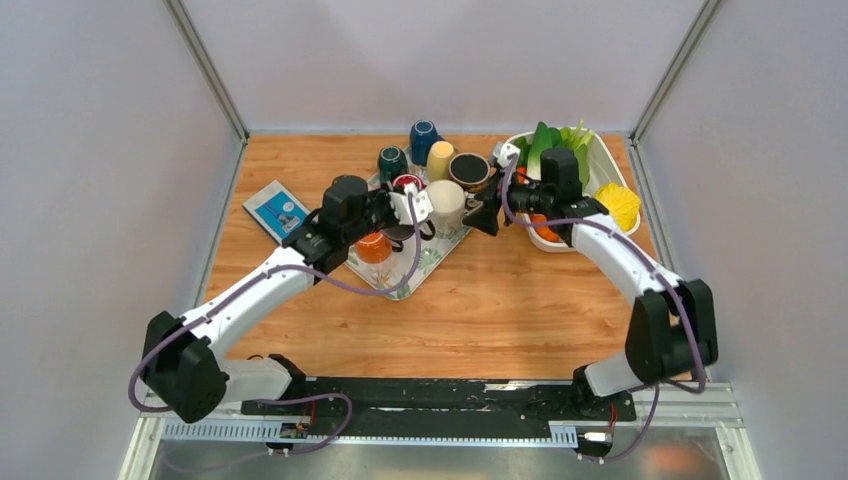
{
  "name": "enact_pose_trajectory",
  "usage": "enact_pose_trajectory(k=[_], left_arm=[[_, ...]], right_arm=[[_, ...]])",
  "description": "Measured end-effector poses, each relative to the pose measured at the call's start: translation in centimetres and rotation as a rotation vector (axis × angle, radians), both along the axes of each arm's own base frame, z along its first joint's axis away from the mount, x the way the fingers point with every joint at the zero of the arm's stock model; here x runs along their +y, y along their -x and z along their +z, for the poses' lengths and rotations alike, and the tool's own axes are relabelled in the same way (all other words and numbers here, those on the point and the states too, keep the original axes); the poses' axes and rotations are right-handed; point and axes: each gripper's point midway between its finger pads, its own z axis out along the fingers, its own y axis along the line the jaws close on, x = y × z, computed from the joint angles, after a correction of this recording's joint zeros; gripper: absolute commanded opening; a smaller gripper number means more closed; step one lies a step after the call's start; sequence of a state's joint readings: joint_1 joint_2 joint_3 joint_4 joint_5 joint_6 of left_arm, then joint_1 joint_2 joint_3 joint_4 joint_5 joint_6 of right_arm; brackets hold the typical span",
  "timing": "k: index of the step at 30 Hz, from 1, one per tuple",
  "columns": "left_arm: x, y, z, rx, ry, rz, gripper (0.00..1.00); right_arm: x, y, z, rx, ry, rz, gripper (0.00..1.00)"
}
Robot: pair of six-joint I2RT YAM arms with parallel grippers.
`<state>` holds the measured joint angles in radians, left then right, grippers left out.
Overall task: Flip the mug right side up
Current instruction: Turn over the cup on the tray, then place the cup at the center of the board.
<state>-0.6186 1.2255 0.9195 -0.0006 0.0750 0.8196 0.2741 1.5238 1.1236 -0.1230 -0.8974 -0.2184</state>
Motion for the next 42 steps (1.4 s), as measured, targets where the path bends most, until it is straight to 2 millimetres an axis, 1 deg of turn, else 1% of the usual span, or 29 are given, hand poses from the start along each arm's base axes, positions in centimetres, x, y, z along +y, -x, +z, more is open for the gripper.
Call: enact_pose_trajectory(k=[2,3,5,7,10,13,14,16,19,24,27,30,34,37,39,40,41,42], left_arm=[[-0.4,-0.5,0.7,0.085,0.037,0.042,0.00],[-0.6,-0.6,0.7,0.140,0.056,0.061,0.00],[-0.8,-0.3,-0.3,0.234,0.075,0.087,0.00],[-1.0,0.2,-2.1,0.338,0.084,0.112,0.00],[-1.2,0.9,-5.3,0.504,0.075,0.166,0.00],[-1.9,0.7,-7.7,0.639,0.057,0.216,0.00],[-2.2,0.6,-8.0,0.665,0.054,0.226,0.00],[-2.7,0.2,-8.5,0.703,0.060,0.242,0.00],[-2.8,0.3,-8.6,0.736,0.079,0.273,0.00],[-3.0,0.3,-8.1,0.774,0.110,0.309,0.00],[-3.2,0.3,-8.4,0.793,0.116,0.323,0.00],[-3.1,0.3,-8.8,0.811,0.105,0.332,0.00],[-3.2,0.2,-9.0,0.827,0.079,0.337,0.00],[-3.2,0.1,-8.9,0.829,0.064,0.338,0.00],[-3.1,0.1,-8.9,0.826,0.052,0.331,0.00],[-3.0,0.1,-8.9,0.821,0.047,0.330,0.02],[-3.0,0.1,-8.9,0.820,0.045,0.330,0.14],[-3.0,0.1,-8.9,0.819,0.042,0.323,0.23]], right_arm=[[-0.4,1.1,0.5,-0.130,0.061,0.012,0.75],[-0.6,1.8,0.7,-0.201,0.095,0.025,0.75],[-0.7,3.0,0.9,-0.295,0.141,0.051,0.75],[-0.7,3.8,0.8,-0.357,0.174,0.074,0.76],[-0.4,4.9,0.4,-0.409,0.212,0.114,0.75],[0.7,5.6,-0.3,-0.440,0.245,0.154,0.73],[1.2,5.9,-0.7,-0.446,0.258,0.171,0.73],[2.3,6.5,-1.5,-0.453,0.276,0.203,0.71],[3.7,7.1,-2.9,-0.447,0.304,0.242,0.68],[4.7,6.6,-5.7,-0.449,0.393,0.247,0.61],[4.9,5.9,-6.7,-0.458,0.437,0.236,0.57],[5.2,5.5,-7.2,-0.470,0.466,0.221,0.49],[5.2,4.8,-6.8,-0.499,0.488,0.186,0.33],[5.1,4.2,-6.5,-0.513,0.499,0.166,0.17],[5.1,4.0,-6.7,-0.499,0.503,0.151,0.03],[5.1,3.9,-6.8,-0.492,0.502,0.143,0.00],[5.1,3.8,-6.8,-0.487,0.500,0.137,0.00],[5.1,3.8,-6.8,-0.483,0.499,0.133,0.00]])
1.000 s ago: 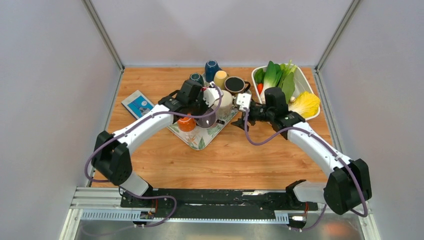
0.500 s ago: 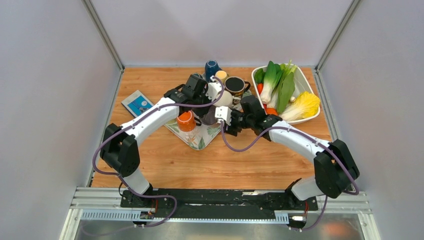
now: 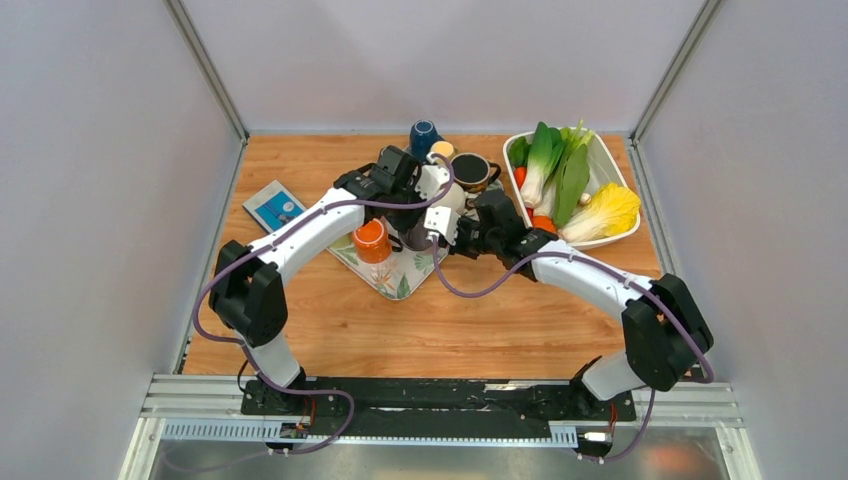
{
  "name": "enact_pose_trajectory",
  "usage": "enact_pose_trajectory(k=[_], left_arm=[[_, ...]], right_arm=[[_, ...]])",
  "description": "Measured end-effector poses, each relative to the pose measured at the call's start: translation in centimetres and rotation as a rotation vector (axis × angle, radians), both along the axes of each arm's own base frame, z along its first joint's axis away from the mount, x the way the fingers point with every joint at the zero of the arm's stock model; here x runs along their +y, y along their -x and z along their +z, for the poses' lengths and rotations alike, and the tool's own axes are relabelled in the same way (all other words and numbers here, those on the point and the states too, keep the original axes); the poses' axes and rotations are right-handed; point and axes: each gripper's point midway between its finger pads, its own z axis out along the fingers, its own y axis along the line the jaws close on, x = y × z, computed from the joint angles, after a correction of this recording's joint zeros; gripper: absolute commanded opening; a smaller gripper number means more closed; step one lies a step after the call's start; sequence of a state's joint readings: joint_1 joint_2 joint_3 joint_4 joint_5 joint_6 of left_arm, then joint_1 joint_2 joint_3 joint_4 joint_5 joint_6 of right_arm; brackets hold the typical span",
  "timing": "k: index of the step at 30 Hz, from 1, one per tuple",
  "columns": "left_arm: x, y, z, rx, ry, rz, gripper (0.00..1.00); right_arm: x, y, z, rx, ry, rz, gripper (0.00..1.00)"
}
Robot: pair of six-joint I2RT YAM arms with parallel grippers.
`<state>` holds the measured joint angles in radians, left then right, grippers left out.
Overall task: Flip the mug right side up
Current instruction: Place the cup at the center of the board.
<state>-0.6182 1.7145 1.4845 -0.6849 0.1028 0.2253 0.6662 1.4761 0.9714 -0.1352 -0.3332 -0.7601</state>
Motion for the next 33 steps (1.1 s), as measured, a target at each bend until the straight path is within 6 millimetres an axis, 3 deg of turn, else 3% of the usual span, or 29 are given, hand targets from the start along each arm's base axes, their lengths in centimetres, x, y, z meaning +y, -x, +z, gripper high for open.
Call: enact_pose_trajectory(k=[1,3,7,11,16,22,27,33], left_arm=[[0.0,0.0,0.0,-0.001,-0.001,-0.004,0.42],[0.0,-0.1,0.0,-0.006,-0.003,-0.002,0.54],[-0.1,-0.6,0.5,-0.030,0.006,0.014,0.63],[-1.9,0.1,1.5,-0.039,0.066,-0.027,0.65],[-4.7,1.8,5.0,-0.077,0.197,-0.100,0.65],[-6.3,2.5,6.4,-0.082,0.272,-0.137,0.65],[-6.5,2.8,6.4,-0.068,0.286,-0.147,0.65],[-3.8,1.7,6.2,-0.060,0.263,-0.174,0.64]], right_arm=[[0.1,0.0,0.1,0.002,-0.004,-0.005,0.00],[0.0,0.0,-0.1,0.005,-0.009,-0.019,0.00],[-1.8,1.2,-1.9,0.064,0.001,-0.100,0.00],[-4.1,3.1,-1.4,0.099,-0.065,-0.178,0.00],[-6.4,5.2,0.9,0.047,-0.176,-0.211,0.00],[-7.6,5.8,1.2,0.049,-0.236,-0.249,0.00],[-8.6,5.9,0.0,0.077,-0.235,-0.267,0.00],[-11.6,7.1,-5.5,0.234,-0.109,-0.350,0.00]])
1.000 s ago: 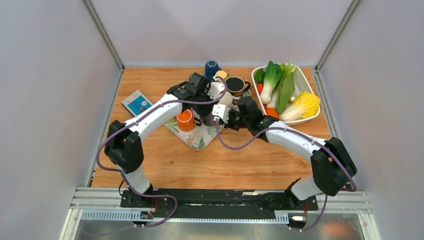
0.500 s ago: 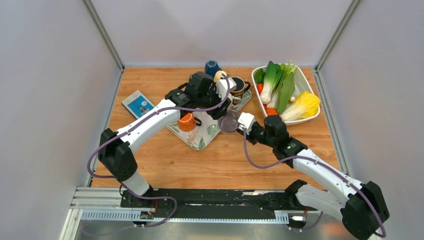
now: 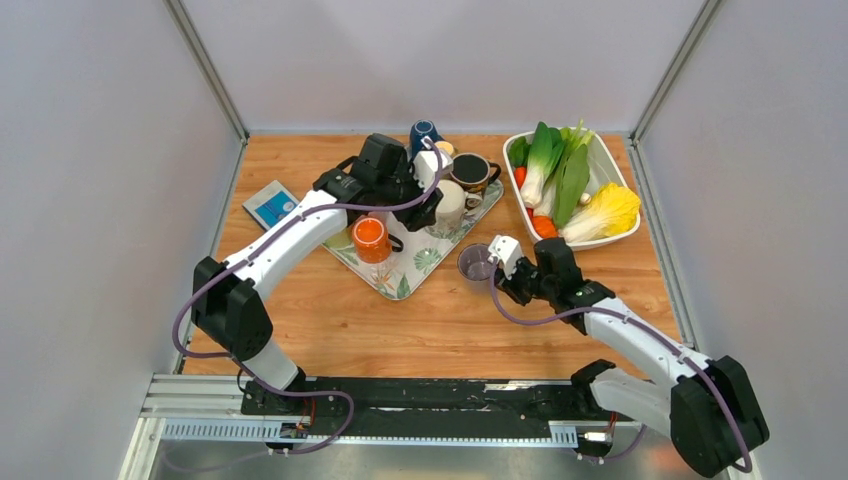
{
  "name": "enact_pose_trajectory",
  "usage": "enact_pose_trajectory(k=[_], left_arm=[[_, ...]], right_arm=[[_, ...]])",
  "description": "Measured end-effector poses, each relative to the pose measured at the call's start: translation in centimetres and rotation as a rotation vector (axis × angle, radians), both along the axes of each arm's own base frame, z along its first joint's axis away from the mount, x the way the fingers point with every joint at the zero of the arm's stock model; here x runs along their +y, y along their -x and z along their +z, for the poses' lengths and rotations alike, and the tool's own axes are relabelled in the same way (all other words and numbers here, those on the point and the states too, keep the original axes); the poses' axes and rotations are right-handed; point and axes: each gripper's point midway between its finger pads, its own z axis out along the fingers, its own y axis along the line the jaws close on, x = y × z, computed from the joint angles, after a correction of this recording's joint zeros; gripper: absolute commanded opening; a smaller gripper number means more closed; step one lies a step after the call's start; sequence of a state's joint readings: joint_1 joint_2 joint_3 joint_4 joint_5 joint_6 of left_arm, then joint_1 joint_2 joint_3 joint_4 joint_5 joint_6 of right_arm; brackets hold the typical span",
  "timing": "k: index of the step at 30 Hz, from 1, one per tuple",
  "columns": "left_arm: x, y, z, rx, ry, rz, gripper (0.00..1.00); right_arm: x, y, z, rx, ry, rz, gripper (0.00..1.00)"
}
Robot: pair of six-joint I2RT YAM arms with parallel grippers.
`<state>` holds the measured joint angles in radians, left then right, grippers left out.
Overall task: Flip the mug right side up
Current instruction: Place the cup at the center of the board.
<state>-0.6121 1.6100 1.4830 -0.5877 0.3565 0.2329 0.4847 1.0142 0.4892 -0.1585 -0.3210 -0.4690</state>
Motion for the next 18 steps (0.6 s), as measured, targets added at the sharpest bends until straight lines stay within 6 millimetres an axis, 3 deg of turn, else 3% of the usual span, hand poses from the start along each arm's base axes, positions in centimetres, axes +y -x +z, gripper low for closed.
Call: enact_pose_trajectory(k=[8,18], left_arm=[[0.4,1.1,-0.5,0.000,-0.024,-0.067,0.63],[0.9,2.1,-1.1,-0.001,-0.036,-0.089,0.62]], right_arm=[[-0.6,0.6,-2.9,0.096,0.038,0.065,0.00],[-1.3,-3.0,-3.8,0.087,0.053,0.186,0.00]])
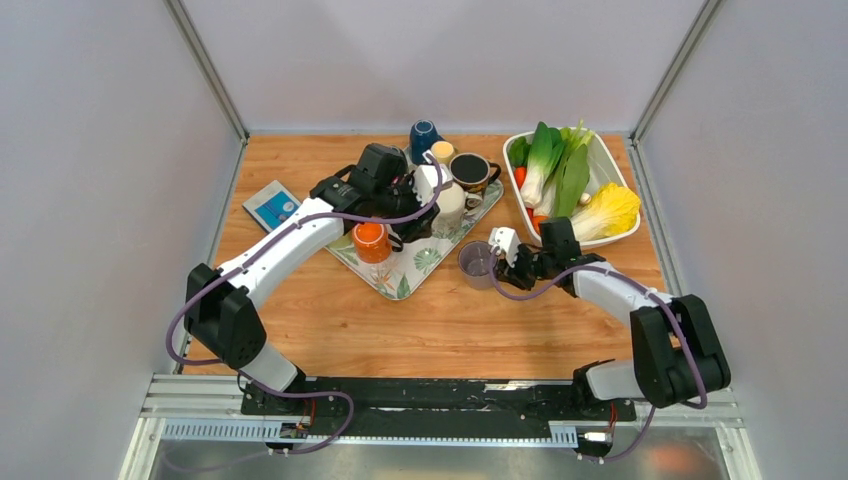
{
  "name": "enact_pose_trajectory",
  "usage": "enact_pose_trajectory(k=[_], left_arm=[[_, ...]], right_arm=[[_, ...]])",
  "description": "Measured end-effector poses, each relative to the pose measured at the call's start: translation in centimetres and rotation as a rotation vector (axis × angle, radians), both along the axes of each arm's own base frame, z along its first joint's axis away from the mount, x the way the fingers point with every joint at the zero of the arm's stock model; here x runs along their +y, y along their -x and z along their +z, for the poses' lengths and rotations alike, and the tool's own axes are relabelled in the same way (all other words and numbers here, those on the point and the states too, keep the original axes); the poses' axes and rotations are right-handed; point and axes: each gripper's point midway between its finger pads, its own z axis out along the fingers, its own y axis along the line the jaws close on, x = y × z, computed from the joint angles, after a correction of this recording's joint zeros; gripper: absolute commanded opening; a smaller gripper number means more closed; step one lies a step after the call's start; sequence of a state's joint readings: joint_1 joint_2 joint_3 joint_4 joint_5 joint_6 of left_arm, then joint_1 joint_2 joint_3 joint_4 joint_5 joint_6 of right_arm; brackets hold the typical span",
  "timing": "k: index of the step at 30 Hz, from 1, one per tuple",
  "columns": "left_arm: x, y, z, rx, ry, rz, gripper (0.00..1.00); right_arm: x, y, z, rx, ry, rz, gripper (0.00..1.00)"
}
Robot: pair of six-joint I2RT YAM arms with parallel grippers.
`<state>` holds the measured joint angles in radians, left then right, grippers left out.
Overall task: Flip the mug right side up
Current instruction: Place the cup at the center of the board.
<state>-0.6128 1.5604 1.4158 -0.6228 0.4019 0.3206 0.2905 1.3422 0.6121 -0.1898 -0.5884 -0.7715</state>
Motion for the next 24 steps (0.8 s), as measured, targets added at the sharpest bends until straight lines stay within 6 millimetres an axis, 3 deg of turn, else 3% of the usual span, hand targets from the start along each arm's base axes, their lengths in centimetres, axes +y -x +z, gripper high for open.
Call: enact_pose_trajectory(k=[8,11,19,24], left_arm=[[0.3,0.1,-0.3,-0.006,-0.014,-0.006,0.62],[0.5,0.2,-0.3,-0.013,-0.019,-0.008,0.62],[0.5,0.2,-0.2,-0.014,-0.018,-0.005,0.62],[0.6,0.0,-0.3,-0.019,-0.025,0.002,0.63]], right_arm=[[0.4,-0.3,-0.4,-0.031,0.023,0.122,0.08],[0.4,0.3,-1.1,-0.009,0.030,0.149,0.31],[-0.5,1.2,-2.8,0.075,0.076,0.156,0.55],[-1.1,-0.4,-1.2,0.061,0.084,0.137,0.72]])
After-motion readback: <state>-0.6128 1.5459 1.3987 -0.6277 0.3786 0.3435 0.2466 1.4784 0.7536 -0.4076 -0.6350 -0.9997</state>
